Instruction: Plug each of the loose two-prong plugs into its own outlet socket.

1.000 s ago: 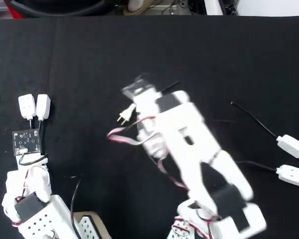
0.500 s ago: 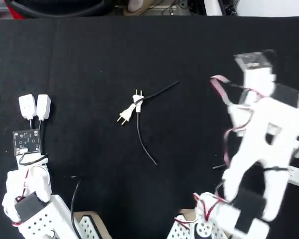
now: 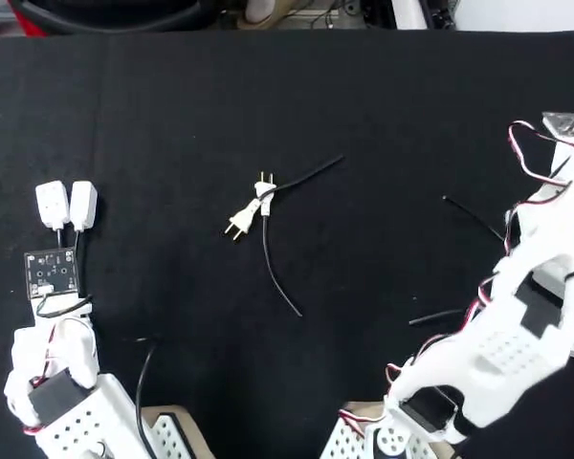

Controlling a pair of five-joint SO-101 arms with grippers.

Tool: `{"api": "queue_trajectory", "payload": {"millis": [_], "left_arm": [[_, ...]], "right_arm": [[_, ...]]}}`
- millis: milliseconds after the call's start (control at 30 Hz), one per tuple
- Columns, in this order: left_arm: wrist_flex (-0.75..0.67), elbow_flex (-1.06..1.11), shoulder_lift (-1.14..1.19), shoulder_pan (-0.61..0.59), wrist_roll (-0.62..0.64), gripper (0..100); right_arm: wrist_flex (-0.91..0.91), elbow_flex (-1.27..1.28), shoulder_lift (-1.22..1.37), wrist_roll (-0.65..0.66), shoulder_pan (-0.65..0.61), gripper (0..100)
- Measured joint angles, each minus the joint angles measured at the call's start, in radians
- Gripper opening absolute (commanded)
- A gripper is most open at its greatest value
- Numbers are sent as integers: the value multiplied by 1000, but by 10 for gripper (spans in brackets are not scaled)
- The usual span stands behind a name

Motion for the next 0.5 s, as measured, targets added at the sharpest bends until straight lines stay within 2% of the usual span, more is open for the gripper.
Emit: {"api": "queue_trajectory", "payload": {"millis": [200, 400, 500], "left_arm": [[0, 0, 0, 0, 0, 34], [0, 0, 0, 0, 0, 34], [0, 0, 0, 0, 0, 34]], "right_arm": [[34, -112, 117, 0, 6, 19], [41, -130, 140, 0, 25, 211], [78, -133, 140, 0, 25, 194]]}}
